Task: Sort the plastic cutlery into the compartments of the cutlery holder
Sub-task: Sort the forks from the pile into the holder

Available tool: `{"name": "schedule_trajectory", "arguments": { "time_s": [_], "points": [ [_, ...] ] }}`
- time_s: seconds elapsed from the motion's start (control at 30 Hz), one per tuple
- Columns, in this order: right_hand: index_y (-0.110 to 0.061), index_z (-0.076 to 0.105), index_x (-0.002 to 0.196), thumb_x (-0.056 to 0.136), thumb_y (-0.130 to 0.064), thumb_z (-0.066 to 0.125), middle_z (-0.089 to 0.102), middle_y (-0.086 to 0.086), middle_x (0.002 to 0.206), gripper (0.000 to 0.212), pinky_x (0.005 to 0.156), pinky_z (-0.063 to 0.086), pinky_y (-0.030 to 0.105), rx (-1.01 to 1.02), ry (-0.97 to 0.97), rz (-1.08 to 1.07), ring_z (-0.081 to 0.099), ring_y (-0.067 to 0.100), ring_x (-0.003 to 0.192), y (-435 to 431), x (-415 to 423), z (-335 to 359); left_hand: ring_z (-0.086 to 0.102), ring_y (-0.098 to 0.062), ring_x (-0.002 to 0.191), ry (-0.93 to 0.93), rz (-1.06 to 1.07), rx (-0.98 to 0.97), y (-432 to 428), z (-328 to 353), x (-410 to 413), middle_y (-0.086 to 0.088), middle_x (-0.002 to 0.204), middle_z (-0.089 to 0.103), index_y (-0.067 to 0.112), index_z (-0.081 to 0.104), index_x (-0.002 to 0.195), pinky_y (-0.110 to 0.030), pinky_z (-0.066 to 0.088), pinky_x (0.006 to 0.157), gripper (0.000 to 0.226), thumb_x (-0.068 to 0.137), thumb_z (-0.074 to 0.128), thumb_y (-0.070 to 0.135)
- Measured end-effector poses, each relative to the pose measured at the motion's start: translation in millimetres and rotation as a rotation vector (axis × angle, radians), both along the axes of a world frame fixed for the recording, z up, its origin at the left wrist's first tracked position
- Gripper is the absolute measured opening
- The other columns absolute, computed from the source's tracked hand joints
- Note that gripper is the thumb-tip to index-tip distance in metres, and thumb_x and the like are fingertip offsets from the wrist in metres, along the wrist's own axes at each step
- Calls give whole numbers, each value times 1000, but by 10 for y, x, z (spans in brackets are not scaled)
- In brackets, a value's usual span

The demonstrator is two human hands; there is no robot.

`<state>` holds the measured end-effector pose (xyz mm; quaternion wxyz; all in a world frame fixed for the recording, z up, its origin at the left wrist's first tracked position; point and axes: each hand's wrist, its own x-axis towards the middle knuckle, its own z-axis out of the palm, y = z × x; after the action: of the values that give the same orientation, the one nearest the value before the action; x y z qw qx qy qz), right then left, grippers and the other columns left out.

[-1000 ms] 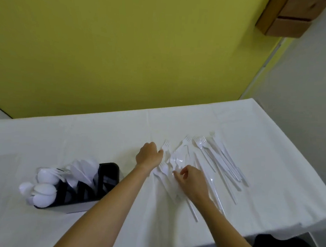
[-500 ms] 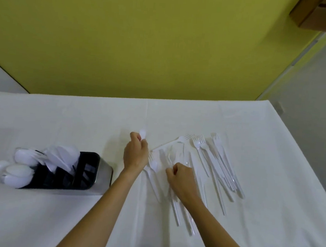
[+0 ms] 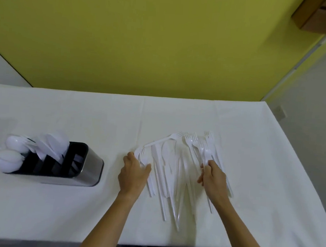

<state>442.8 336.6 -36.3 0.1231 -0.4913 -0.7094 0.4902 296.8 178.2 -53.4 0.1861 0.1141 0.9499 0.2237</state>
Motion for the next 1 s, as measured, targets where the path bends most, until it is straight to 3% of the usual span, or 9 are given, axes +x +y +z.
{"name": "schedule_trajectory", "arguments": {
  "time_s": [0.13,0.27,0.33,0.4,0.53,0.6,0.7,0.83,1.0],
  "points": [
    [2,59,79,90,-2,33,59,5,70,28,56,40,29,1,-14,-72,52,21,60,163,168,-5,60,-28,81,101,-80,-32,-14,15,-17,-12,105,56,4,43,119,-33,45,62,30,93,49,17],
    [-10,62,87,98,-18,34,58,3,72,30,62,38,30,6,-58,-67,50,18,64,197,195,24,65,-27,84,217,-156,-143,-44,12,-59,-11,100,62,3,40,132,-31,44,61,41,93,46,13],
    [-12,53,77,99,-29,38,53,-1,70,32,65,36,31,11,-72,-35,48,18,66,185,183,56,62,-25,90,247,-156,-175,-49,27,-64,-10,103,63,5,40,131,-29,39,62,39,93,46,15],
    [-8,39,70,95,-26,45,42,1,65,31,58,31,30,19,-70,12,38,17,59,150,172,66,59,-26,96,229,-122,-147,-41,36,-50,-11,108,63,5,43,128,-30,40,66,35,94,46,14],
    [0,46,74,96,-15,45,40,4,60,27,52,29,26,11,-41,106,34,14,53,46,142,23,63,-29,82,-75,120,230,-15,82,-69,-13,108,60,6,42,115,-29,41,61,20,95,38,8],
    [-5,57,82,99,-15,41,40,0,55,26,49,30,25,-80,0,146,35,12,49,-25,109,12,62,-20,64,-253,211,421,-9,134,-98,-11,101,59,6,41,110,-24,40,53,16,95,34,5],
    [-10,58,90,102,-15,34,46,3,56,27,44,37,20,-189,46,221,43,14,48,-153,56,46,51,-17,51,-431,328,615,3,183,-123,-4,82,53,8,44,105,-25,39,52,20,90,32,-1],
    [0,55,99,103,-18,32,57,8,69,30,52,46,25,-342,127,235,58,19,58,-352,-38,121,31,-11,43,-670,506,827,9,208,-116,0,65,36,14,39,78,-25,28,46,16,92,40,6],
    [-2,55,99,104,-22,31,67,9,75,31,65,54,28,-517,183,211,69,22,70,-579,-135,121,27,-8,37,-753,528,993,12,292,-58,6,48,29,16,44,71,-20,28,42,30,99,49,25]
  ]
}}
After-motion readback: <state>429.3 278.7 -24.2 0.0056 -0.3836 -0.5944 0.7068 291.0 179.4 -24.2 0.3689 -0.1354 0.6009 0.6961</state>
